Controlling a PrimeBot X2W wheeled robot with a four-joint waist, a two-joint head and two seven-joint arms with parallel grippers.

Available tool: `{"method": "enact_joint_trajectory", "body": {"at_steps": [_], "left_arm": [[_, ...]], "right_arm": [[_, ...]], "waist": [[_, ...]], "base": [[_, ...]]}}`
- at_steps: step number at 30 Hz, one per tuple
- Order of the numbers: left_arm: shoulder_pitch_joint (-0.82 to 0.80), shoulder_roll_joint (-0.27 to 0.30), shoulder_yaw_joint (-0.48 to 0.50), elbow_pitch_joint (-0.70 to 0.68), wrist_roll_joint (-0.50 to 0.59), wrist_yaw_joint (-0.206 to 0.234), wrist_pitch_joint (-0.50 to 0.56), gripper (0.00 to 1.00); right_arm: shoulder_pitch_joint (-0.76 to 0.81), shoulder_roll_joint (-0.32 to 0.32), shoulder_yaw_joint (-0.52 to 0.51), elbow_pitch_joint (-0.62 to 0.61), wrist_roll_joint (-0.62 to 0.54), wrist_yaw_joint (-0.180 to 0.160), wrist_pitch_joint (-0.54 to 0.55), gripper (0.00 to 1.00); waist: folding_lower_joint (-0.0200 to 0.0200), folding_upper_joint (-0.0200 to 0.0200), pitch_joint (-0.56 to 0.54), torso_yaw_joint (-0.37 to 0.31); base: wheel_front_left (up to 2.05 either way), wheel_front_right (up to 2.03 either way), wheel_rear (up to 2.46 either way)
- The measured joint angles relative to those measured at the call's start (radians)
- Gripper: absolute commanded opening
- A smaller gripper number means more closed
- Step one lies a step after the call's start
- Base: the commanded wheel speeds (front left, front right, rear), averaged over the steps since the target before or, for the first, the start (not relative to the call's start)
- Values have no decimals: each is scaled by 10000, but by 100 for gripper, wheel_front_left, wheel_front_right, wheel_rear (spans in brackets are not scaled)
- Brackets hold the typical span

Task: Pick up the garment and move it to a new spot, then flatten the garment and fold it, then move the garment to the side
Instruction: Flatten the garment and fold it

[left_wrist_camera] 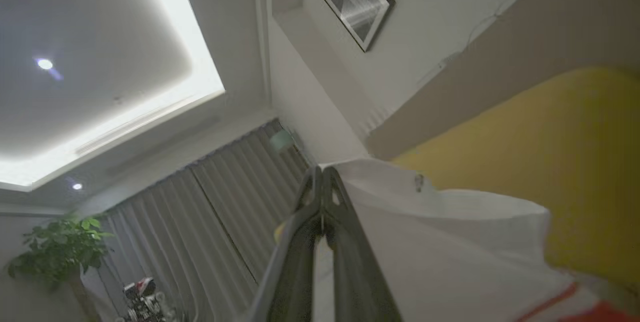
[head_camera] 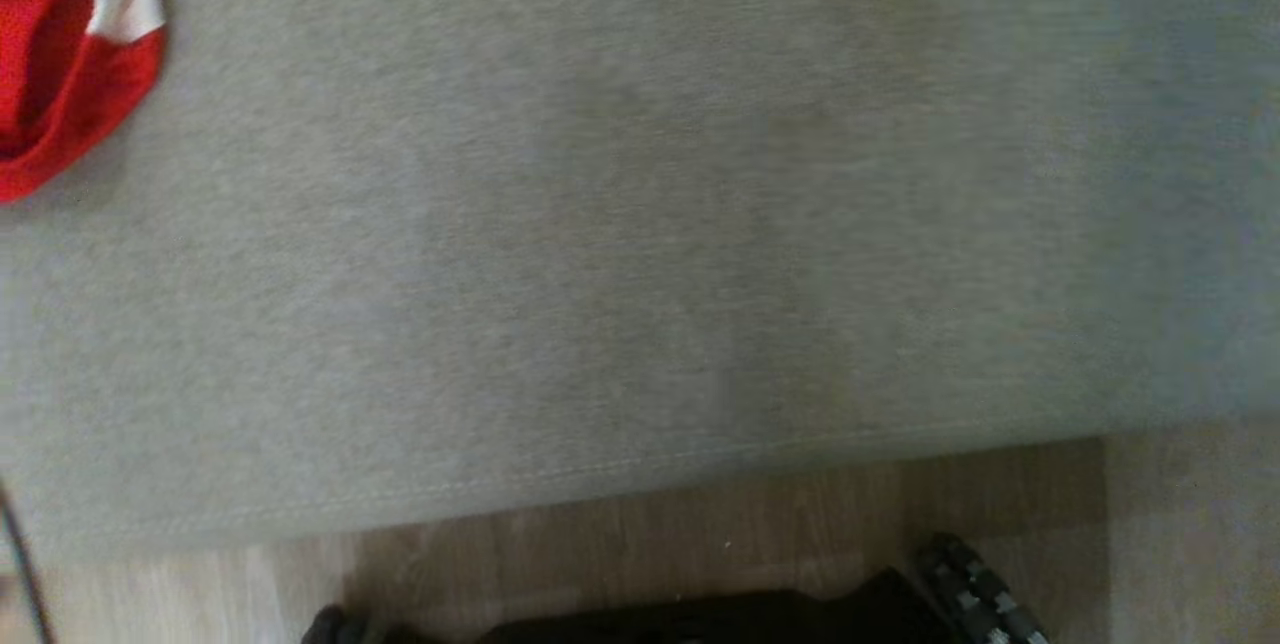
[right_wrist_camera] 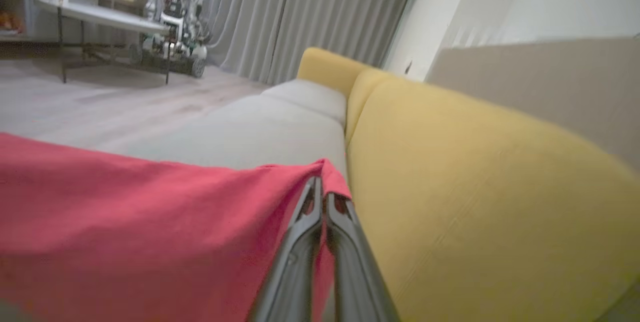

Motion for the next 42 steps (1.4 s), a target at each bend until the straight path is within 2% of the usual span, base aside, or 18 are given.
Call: {"method": "enact_joint_trajectory", "body": {"at_steps": [1, 2, 5, 8, 11, 12, 13, 17, 20, 25, 28, 34, 42], "left_arm": [[726, 113, -79, -171, -123, -48, 2, 0], [726, 113, -79, -171, -123, -48, 2, 0], [2863, 433, -50, -479, -698, -98, 4, 0], [4680, 673, 157, -790, -1367, -259, 8, 0], [6429, 788, 449, -1149, -2261, -514, 8, 0], [7693, 959, 493, -1296, -2872, -639, 8, 0], [8388, 1070, 483, -1398, -3181, -698, 17, 0], [11038, 1718, 201, -1916, -4144, -802, 295, 0], [12656, 2071, 111, -2757, -4928, -851, 499, 0], [14654, 2575, -343, -4339, -5887, -848, 1118, 0], [15667, 2846, -410, -5106, -6218, -531, 1501, 0], [17233, 3283, -548, -6481, -6780, 84, 2266, 0], [18310, 3708, -767, -7900, -7555, 454, 3118, 0]], "right_arm": [[233, -44, 171, 236, 67, 0, -86, 0], [233, -44, 171, 236, 67, 0, -86, 0], [1056, -73, 723, 823, 671, 0, -228, 0], [2104, -130, 1599, 1045, 1645, 2, -259, 0], [3360, -374, 2506, 779, 3179, 0, 21, 0], [4344, -769, 3131, 240, 4123, 0, 399, 0], [4850, -1043, 3402, -54, 4479, 0, 608, 0], [6743, -2138, 3611, -1223, 5829, 0, 1256, 0], [7959, -2612, 3254, -2019, 6268, 2, 1519, 0], [10065, -3014, 2230, -3246, 6445, 0, 1979, 0], [11323, -3026, 1511, -4054, 6355, 0, 2426, 0], [13740, -2784, 33, -5933, 5845, 0, 3611, 0], [15710, -1916, -1549, -8224, 5139, 0, 4976, 0]], "waist": [[0, 0, 82, 152], [0, 0, 82, 152], [-2, 0, 168, 528], [-4, 0, -87, 680], [-7, 1, -572, 722], [-7, 1, -941, 723], [-7, 1, -1131, 719], [-7, 1, -1893, 671], [-7, 2, -2445, 591], [-8, 2, -3198, 476], [-8, 1, -3496, 445], [-8, 2, -3865, 532], [-8, 2, -4111, 656]], "base": [[0, 0, 0], [0, 0, 0], [0, 0, 0], [0, 0, 0], [0, 0, 0], [0, 0, 0], [0, 0, 0], [0, 0, 0], [0, 0, 0], [0, 0, 0], [0, 0, 0], [0, 0, 0], [0, 0, 0]]}}
